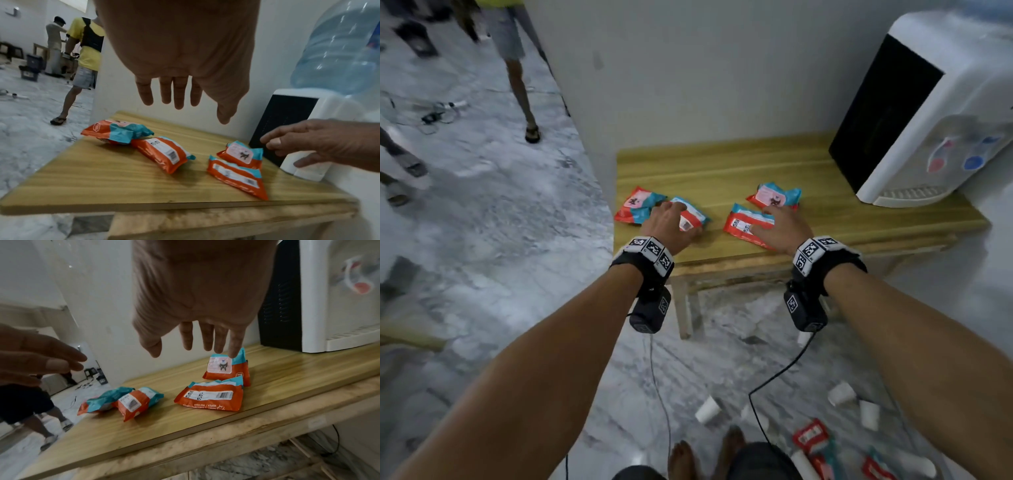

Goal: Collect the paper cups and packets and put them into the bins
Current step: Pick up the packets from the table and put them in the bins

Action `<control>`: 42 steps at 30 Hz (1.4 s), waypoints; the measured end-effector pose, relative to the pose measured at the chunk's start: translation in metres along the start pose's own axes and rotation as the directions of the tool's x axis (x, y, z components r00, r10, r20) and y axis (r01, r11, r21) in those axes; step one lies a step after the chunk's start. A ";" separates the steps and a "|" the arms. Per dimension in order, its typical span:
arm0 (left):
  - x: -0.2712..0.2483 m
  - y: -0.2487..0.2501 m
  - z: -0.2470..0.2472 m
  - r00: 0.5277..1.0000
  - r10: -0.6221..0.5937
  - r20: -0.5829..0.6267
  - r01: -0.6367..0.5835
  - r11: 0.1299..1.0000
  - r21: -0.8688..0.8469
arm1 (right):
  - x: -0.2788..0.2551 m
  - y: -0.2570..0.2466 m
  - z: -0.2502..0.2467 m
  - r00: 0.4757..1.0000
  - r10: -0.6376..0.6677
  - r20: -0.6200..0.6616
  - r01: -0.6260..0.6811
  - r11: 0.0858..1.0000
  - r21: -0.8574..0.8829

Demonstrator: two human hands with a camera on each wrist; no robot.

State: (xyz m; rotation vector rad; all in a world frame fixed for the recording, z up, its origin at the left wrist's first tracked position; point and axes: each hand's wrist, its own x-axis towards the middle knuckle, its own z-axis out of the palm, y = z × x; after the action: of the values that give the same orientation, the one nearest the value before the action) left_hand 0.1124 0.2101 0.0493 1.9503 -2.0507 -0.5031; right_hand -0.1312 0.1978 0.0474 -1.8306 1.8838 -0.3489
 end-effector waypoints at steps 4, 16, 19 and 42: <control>0.027 -0.011 0.010 0.999 -0.012 0.038 0.009 0.996 0.088 | 0.037 0.006 0.020 0.997 -0.008 0.070 0.019 0.987 -0.160; 0.097 -0.031 0.055 0.986 -0.047 0.158 0.002 0.963 0.271 | 0.112 0.031 0.071 0.985 -0.001 0.174 0.071 0.915 -0.397; 0.118 -0.039 0.066 0.973 -0.049 0.227 -0.023 0.952 0.305 | 0.122 0.030 0.084 0.983 0.036 0.178 0.040 0.912 -0.408; 0.142 -0.043 0.018 0.966 0.229 0.122 -0.257 0.908 0.330 | 0.157 -0.045 0.043 0.997 -0.011 -0.082 -0.018 0.936 -0.351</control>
State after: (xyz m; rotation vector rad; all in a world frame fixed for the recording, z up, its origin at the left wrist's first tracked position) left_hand 0.1354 0.0678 0.0084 1.8295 -2.5326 -0.1770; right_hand -0.0682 0.0458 0.0078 -2.0670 2.1155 -0.0884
